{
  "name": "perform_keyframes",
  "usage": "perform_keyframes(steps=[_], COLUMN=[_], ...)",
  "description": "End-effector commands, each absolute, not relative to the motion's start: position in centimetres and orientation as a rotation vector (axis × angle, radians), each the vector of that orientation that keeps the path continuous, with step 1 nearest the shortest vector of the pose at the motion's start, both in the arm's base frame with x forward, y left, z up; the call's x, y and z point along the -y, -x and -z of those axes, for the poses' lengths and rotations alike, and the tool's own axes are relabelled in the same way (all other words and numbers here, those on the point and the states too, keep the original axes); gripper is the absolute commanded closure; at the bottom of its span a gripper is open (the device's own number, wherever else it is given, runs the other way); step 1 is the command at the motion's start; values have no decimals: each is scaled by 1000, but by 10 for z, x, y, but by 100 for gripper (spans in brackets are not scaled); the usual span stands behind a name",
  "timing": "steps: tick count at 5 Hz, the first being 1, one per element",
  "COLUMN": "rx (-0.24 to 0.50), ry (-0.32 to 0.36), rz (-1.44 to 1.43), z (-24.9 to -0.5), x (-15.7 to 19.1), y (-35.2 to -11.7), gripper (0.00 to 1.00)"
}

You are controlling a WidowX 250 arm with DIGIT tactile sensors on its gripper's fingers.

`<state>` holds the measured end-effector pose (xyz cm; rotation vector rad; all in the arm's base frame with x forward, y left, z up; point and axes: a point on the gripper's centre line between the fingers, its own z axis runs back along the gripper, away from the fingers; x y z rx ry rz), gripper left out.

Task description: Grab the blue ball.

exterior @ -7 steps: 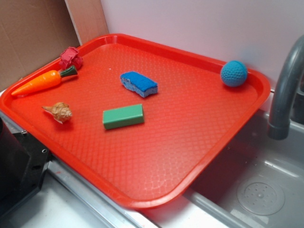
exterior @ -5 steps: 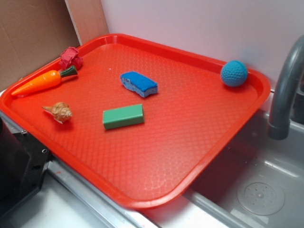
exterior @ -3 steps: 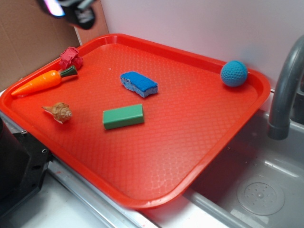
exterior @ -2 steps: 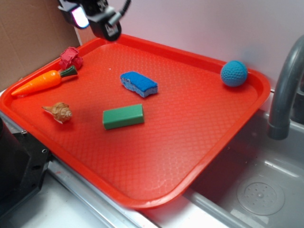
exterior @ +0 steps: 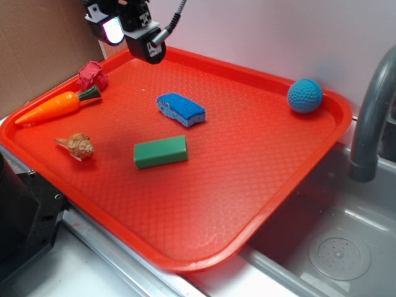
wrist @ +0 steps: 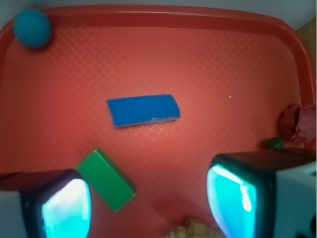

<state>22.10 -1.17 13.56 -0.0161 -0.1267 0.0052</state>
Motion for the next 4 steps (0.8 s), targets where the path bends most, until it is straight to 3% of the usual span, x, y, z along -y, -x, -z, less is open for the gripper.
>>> perform_keyframes(steps=[1,2,3,4], rx=[158,180,224,275], ry=[-16,-85,-108,-63], rz=[173,225,237,268], z=[-126,-102,-82,-72], x=[48,80,89,97], y=[-280,-313,-333,-336], gripper=[0,0,0,0])
